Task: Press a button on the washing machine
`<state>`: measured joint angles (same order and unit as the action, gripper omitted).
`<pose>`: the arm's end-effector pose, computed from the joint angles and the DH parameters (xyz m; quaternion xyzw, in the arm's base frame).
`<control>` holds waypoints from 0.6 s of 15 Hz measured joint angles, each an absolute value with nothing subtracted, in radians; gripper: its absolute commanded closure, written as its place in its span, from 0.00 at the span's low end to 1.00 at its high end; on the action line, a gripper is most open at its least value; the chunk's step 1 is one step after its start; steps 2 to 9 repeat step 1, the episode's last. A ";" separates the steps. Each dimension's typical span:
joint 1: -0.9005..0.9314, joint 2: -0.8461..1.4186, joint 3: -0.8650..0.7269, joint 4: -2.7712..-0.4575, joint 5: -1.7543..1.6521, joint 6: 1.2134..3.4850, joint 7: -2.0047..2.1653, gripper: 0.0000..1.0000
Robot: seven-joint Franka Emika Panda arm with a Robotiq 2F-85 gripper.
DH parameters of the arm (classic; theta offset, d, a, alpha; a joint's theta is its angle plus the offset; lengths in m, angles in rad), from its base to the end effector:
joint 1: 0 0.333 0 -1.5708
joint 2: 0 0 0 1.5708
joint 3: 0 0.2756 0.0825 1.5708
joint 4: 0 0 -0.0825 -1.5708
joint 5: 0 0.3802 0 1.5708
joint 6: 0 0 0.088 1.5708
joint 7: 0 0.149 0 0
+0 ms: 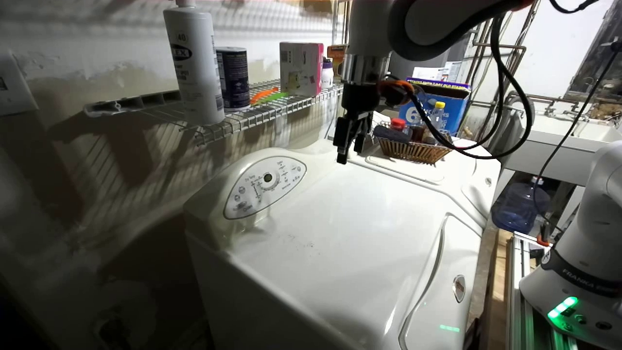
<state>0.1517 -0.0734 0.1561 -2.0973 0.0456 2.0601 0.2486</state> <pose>0.5070 0.1658 0.3755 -0.9996 -0.0191 -0.0130 0.0189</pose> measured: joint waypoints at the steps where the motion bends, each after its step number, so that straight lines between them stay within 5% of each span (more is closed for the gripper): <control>1: 0.152 -0.073 0.156 -2.098 0.046 2.061 0.249 0.00; 9: 0.152 -0.073 0.156 -2.098 0.046 2.061 0.249 0.00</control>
